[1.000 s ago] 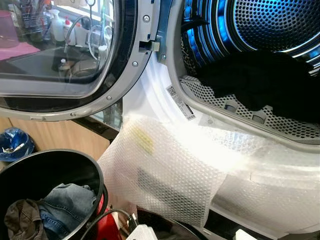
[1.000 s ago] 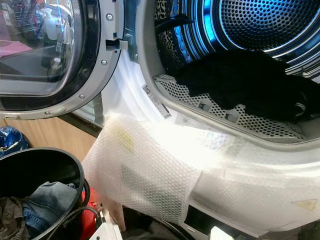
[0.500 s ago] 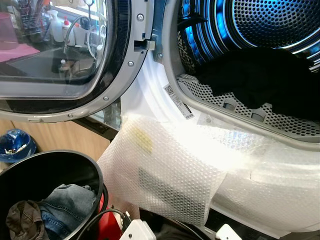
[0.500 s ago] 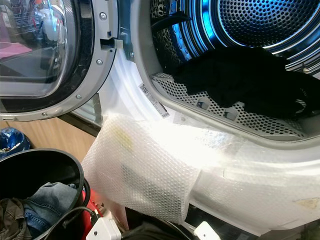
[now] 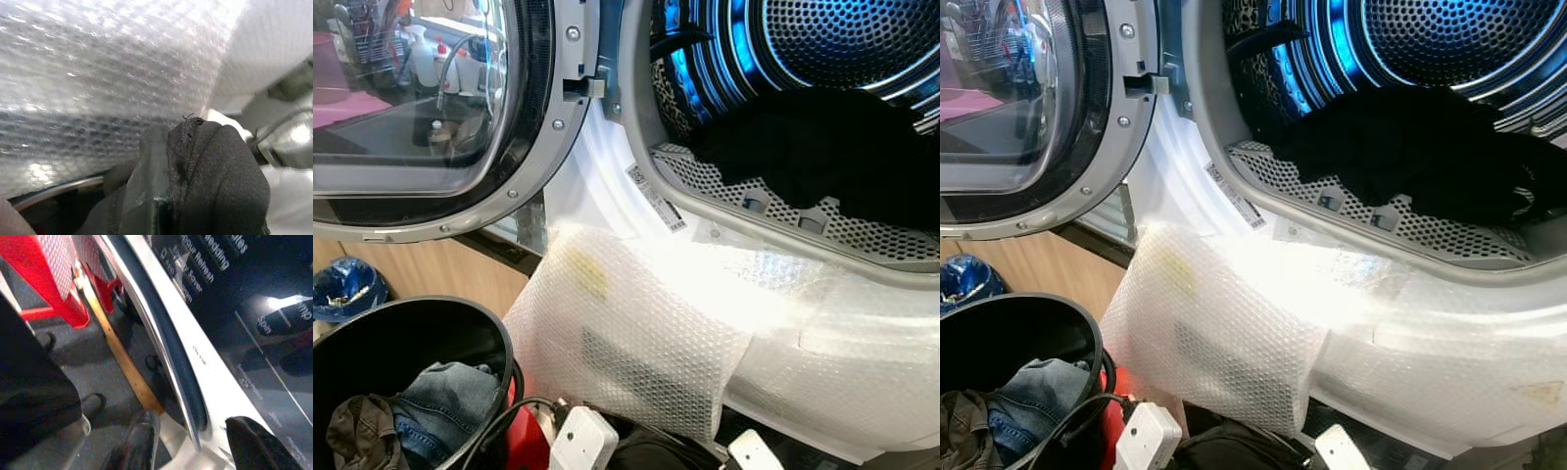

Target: Clothes washing

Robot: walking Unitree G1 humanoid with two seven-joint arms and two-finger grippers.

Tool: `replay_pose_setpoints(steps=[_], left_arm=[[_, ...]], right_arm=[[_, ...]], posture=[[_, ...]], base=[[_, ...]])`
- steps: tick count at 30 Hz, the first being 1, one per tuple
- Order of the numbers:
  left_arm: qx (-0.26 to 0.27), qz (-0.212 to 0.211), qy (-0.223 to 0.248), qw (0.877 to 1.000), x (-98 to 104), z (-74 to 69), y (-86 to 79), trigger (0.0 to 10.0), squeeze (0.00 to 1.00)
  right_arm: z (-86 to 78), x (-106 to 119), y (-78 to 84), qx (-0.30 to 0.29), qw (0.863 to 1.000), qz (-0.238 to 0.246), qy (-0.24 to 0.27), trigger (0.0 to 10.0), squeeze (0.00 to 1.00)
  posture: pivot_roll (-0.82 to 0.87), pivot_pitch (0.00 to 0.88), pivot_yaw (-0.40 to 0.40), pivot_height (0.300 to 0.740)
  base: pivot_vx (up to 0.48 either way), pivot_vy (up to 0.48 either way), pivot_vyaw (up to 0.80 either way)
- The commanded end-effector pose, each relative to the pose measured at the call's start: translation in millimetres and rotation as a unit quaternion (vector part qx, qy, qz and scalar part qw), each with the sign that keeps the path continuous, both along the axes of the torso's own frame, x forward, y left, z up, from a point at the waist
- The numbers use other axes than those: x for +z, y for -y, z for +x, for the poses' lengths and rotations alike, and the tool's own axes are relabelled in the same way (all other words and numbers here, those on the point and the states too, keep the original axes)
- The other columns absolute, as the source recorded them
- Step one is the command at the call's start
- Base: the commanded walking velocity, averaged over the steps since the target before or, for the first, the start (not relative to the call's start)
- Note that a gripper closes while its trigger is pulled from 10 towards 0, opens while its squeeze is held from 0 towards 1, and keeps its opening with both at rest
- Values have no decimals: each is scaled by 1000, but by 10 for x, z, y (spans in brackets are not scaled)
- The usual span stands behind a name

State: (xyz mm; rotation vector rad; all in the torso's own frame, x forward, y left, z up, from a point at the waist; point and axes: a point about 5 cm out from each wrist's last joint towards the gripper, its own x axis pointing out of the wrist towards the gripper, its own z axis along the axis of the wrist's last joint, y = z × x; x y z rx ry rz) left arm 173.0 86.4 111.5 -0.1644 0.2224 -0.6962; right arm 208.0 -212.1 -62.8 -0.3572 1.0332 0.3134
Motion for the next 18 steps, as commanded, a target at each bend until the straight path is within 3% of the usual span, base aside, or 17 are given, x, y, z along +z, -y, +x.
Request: replay_pose_setpoints(steps=[1,4,7,8,10,11,12,15,18], left_arm=[[207,-49,244,946,943,243,-649,0,0],[280,19,211,936,786,334,-798,0,0],[283,34,200,937,742,339,-807,0,0],[261,32,190,946,704,320,-757,0,0],[234,36,181,954,667,295,-700,0,0],[234,36,181,954,667,295,-700,0,0],[203,43,174,963,630,264,-645,0,0],[164,61,159,971,548,220,-598,0,0],[148,71,159,974,519,206,-596,0,0]], right_arm=[[-863,-195,760,-131,974,-100,-154,10000,0],[-654,-176,502,-158,978,85,-105,10000,0],[-639,-162,491,-139,979,100,-107,10000,0],[-687,-136,435,-18,980,139,-139,10000,0],[-781,-85,419,94,962,184,-179,10000,0],[-781,-85,419,94,962,184,-179,10000,0],[-808,23,509,141,942,227,-204,10000,0],[-833,211,750,239,917,214,-236,10000,0],[-729,340,817,243,913,240,-223,10000,0]], posture=[[147,94,-134,740],[141,96,-130,740],[135,96,-127,740],[131,99,-125,740],[129,98,-124,740],[129,98,-124,740],[123,101,-123,740],[115,102,-120,740],[112,102,-120,740]], base=[[0,0,0],[0,0,0],[0,0,0],[0,0,0],[0,0,0],[0,0,0],[0,0,0],[0,0,0],[0,0,0]])
